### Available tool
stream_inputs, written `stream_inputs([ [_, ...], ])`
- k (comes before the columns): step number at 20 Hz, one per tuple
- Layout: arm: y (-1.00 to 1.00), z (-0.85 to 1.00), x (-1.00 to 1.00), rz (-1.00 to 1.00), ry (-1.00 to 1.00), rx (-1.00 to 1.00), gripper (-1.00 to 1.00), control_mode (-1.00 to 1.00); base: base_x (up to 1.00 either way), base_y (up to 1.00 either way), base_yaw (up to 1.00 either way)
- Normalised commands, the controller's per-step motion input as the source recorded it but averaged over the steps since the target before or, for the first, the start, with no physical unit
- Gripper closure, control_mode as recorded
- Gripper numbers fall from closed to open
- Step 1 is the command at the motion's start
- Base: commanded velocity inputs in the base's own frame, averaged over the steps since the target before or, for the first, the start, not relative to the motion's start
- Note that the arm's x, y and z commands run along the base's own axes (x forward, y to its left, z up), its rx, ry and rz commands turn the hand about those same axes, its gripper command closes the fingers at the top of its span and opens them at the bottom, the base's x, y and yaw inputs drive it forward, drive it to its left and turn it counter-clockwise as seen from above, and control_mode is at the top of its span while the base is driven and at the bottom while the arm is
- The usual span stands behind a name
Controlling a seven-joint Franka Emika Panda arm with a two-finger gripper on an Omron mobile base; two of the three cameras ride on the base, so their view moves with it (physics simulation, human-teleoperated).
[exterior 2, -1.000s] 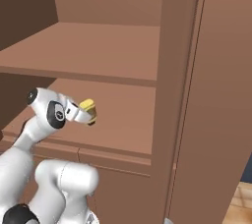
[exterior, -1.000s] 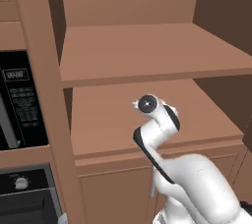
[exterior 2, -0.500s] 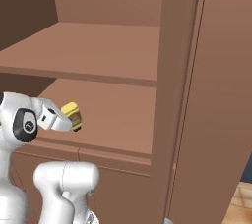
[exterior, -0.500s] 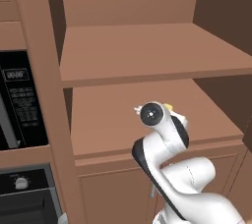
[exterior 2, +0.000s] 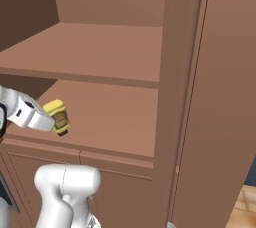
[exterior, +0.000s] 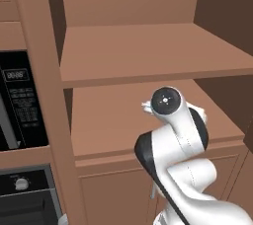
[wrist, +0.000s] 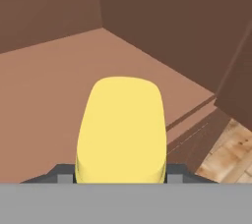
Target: Move the hot dog bun to the plate on the dining table and place the condiment next to that plate. Then navigate to the fridge and take the sausage and place it on the plate as well.
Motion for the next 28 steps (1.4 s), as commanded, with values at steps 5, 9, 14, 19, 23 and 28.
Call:
stream_inputs([
  [5, -0.17, 0.64, -0.60, 0.00, 0.00, 0.00, 1.00, -1.00, 0.00, 0.00, 0.00],
  [9, -0.04, 0.04, -0.18, 0.00, 0.00, 0.00, 1.00, -1.00, 0.00, 0.00, 0.00],
  [14, -0.07, 0.02, -0.29, 0.01, -0.04, 0.00, 1.00, -1.00, 0.00, 0.00, 0.00],
  [19, -0.15, 0.15, -0.83, 0.04, -0.17, 0.00, 1.00, -1.00, 0.00, 0.00, 0.00],
  [23, 0.00, 0.02, -0.18, 0.01, -0.03, 0.00, 1.00, 1.00, -0.62, -0.01, 0.05],
  [28, 0.00, 0.00, 0.00, 0.00, 0.00, 0.00, 1.00, 1.00, -0.97, 0.00, 0.19],
])
